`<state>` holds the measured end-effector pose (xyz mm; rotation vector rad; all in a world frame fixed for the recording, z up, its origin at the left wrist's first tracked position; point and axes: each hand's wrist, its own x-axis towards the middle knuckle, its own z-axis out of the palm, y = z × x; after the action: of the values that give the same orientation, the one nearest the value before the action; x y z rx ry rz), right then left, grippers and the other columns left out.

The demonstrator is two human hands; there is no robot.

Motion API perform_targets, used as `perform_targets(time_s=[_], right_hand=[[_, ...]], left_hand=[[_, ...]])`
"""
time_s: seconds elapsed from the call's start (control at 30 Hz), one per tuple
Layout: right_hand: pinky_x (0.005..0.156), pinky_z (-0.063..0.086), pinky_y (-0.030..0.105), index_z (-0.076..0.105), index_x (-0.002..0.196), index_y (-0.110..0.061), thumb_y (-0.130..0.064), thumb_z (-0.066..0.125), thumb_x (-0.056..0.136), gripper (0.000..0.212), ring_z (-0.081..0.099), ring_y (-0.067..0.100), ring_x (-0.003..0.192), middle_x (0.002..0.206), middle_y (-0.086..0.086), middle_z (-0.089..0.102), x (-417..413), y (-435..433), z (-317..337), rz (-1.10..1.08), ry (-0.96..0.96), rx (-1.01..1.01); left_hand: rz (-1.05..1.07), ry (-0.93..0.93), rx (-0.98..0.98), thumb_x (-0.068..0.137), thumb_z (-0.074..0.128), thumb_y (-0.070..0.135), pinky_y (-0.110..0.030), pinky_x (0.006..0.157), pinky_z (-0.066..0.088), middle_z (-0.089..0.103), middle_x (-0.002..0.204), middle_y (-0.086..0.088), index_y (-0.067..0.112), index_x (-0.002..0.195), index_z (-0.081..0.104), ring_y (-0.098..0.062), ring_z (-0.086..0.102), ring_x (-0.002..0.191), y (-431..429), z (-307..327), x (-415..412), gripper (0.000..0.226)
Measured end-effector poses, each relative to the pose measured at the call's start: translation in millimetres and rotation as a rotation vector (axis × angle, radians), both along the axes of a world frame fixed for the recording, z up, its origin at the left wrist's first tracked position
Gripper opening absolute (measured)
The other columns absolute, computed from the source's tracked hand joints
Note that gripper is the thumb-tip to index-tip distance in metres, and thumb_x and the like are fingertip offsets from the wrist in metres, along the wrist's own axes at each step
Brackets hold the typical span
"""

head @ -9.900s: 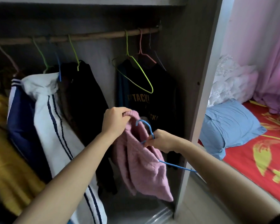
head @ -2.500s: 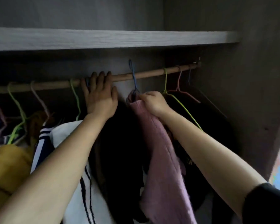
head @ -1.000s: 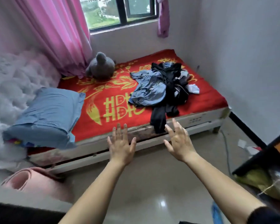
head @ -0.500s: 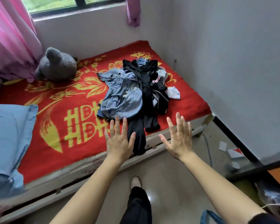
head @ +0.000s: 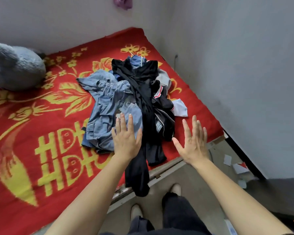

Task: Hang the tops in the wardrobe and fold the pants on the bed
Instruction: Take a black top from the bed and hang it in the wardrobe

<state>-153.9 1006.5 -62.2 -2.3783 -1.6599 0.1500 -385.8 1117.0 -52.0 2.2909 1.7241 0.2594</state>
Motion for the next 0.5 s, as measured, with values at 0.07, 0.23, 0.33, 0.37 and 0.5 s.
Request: perform_targets(time_s=[0.07, 0.23, 0.33, 0.37, 0.5], right_hand=[[0.123, 0.008, 0.056, 0.008, 0.159, -0.022, -0.059, 0.049, 0.093, 0.087, 0.003, 0.036, 0.153, 0.165, 0.012, -0.018, 18.9, 22.9, -21.1, -0.010, 0.009, -0.033], [0.122, 0.010, 0.056, 0.008, 0.159, -0.023, -0.056, 0.053, 0.092, 0.088, 0.006, 0.038, 0.152, 0.165, 0.017, -0.010, 66.0, 93.8, -86.1, 0.059, 0.066, -0.163], [0.123, 0.007, 0.054, 0.002, 0.159, -0.025, -0.056, 0.051, 0.093, 0.088, 0.001, 0.038, 0.152, 0.163, 0.017, -0.018, 85.6, 135.4, -124.3, 0.118, 0.131, -0.255], [0.123, 0.007, 0.054, 0.001, 0.159, -0.026, -0.055, 0.052, 0.093, 0.088, 0.000, 0.038, 0.152, 0.163, 0.017, -0.019, 91.4, 150.9, -136.1, 0.142, 0.145, -0.270], [0.122, 0.014, 0.055, -0.003, 0.159, -0.027, -0.047, 0.055, 0.095, 0.089, -0.002, 0.039, 0.152, 0.163, 0.019, -0.019, 110.9, 221.9, -179.3, 0.177, 0.202, -0.257]], left_hand=[[0.008, 0.035, -0.063, 0.099, 0.036, 0.053, -0.054, 0.117, 0.019, 0.008, 0.164, -0.012, 0.020, 0.158, 0.012, -0.031, 0.008, 0.150, 18.1, -22.7, 14.5, 0.071], [0.071, 0.112, -0.170, 0.098, 0.036, 0.056, -0.054, 0.117, 0.022, 0.005, 0.164, -0.012, 0.022, 0.158, 0.008, -0.031, 0.006, 0.151, 63.3, -75.0, 47.5, 0.075], [0.175, 0.152, -0.270, 0.095, 0.037, 0.061, -0.055, 0.117, 0.020, -0.002, 0.164, -0.012, 0.026, 0.158, 0.001, -0.029, 0.000, 0.151, 88.7, -102.0, 65.2, 0.080], [0.203, 0.159, -0.301, 0.094, 0.037, 0.063, -0.055, 0.118, 0.019, -0.005, 0.164, -0.011, 0.028, 0.157, -0.002, -0.028, -0.002, 0.151, 99.2, -111.1, 71.3, 0.082], [0.302, 0.132, -0.413, 0.087, 0.037, 0.074, -0.055, 0.119, 0.015, -0.017, 0.163, -0.009, 0.037, 0.154, -0.014, -0.026, -0.010, 0.151, 148.3, -147.2, 99.8, 0.092]])
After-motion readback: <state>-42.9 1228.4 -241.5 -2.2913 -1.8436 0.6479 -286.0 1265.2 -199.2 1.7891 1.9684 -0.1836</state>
